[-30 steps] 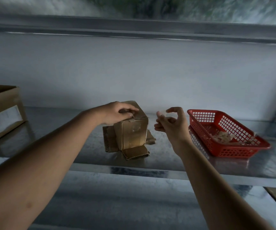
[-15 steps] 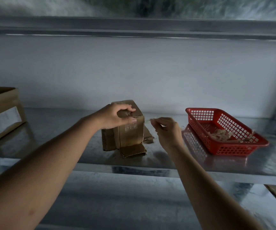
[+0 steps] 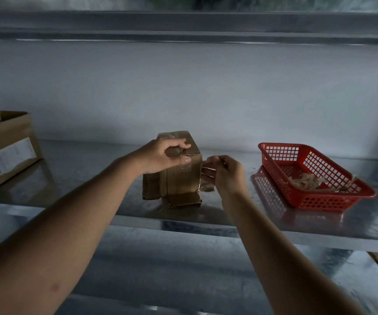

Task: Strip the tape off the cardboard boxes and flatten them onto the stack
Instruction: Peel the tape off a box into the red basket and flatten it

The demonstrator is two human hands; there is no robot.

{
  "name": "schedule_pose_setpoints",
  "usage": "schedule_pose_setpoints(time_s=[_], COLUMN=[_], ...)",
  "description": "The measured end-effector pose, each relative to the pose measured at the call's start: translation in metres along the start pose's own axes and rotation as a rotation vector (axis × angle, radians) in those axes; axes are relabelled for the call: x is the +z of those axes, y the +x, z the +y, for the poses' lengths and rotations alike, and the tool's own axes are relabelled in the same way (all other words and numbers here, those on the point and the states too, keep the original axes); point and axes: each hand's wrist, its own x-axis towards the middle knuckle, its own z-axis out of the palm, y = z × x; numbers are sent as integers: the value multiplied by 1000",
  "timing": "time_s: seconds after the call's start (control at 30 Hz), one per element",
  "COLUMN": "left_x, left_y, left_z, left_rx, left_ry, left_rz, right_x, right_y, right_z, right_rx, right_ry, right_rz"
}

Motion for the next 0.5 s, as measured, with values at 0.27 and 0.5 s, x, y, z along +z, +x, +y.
schedule_pose_setpoints(time_s=[0.27,0.5], left_x=[-4,-5], left_y=[4,7], left_z=[1,-3], left_rx=[-20,5], left_ry=[-44,-39], left_rz=[-54,-81], right_x=[9,9], right_y=[23,23], right_z=[-6,-31], right_rx=[-180,-434], right_ry=[-351,-478], right_rz=[22,101])
